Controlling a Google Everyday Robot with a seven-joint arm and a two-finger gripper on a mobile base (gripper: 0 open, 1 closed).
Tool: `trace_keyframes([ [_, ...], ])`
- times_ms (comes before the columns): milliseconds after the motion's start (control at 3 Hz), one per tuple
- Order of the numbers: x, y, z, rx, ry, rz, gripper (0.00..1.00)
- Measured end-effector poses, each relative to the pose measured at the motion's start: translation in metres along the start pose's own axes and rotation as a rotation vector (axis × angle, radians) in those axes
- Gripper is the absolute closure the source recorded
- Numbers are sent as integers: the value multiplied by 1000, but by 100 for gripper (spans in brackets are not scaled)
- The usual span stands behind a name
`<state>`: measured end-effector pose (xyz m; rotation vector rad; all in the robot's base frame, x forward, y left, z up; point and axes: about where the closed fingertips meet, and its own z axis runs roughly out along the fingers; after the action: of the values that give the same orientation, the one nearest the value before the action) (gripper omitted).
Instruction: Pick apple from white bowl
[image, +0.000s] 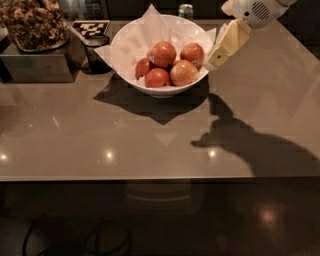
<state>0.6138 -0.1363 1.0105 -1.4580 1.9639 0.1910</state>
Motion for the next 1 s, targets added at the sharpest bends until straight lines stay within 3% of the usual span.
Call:
trace_keyframes([
  [333,-19,8,39,-64,-30,-22,0],
  [667,-19,8,39,-61,-31,-19,0],
  [1000,-44,-24,64,-61,-107,-8,0],
])
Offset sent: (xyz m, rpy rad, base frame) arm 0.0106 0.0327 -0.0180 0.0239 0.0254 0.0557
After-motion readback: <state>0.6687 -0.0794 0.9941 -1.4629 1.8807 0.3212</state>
